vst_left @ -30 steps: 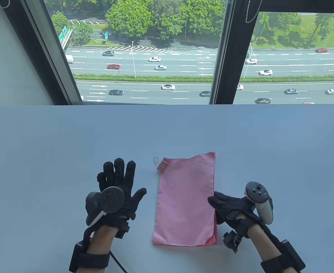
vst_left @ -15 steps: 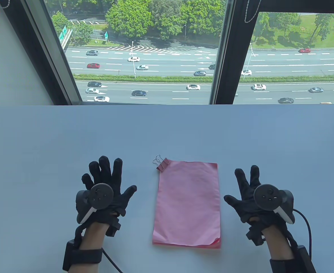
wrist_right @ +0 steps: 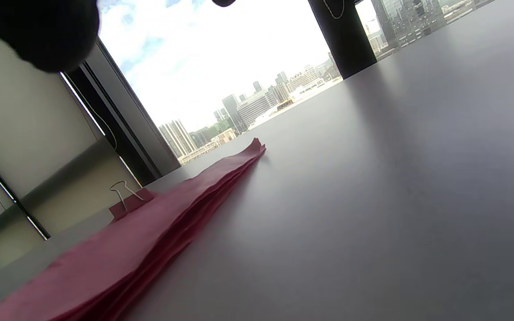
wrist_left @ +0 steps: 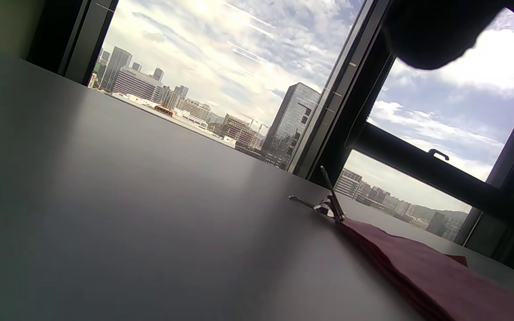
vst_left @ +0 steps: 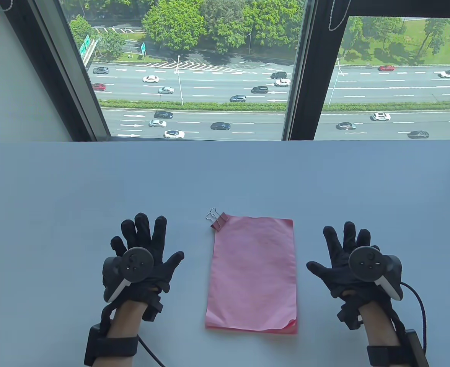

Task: Clip paper with binder clip (Left hand to clip)

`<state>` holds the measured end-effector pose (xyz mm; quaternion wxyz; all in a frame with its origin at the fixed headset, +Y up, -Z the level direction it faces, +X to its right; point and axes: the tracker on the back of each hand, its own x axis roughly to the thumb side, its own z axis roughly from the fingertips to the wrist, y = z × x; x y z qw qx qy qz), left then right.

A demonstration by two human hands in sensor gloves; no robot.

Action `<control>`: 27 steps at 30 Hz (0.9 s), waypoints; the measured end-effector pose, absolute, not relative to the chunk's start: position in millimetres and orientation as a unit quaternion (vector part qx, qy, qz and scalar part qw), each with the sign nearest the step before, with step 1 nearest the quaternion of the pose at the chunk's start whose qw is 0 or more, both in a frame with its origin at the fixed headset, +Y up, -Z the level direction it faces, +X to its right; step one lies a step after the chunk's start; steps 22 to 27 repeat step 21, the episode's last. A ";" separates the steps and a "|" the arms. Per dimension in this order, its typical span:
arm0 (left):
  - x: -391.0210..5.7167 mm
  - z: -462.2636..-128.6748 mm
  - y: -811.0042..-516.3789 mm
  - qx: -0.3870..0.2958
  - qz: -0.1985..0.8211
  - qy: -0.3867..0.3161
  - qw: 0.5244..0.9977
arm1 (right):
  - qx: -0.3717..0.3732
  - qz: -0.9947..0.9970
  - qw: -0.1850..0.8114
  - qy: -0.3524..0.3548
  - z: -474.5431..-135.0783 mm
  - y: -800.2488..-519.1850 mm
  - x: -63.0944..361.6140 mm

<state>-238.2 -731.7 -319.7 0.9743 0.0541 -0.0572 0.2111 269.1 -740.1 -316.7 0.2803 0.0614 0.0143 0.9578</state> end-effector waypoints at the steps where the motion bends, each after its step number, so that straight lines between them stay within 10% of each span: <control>1: -238.1 -319.7 -731.8 0.054 0.211 -0.059 0.974 | 0.059 0.955 0.291 0.018 -316.8 -741.6 268.5; 27: -231.3 -319.0 -733.1 0.052 0.214 -0.077 0.972 | 0.058 0.946 0.317 0.043 -318.5 -748.0 267.4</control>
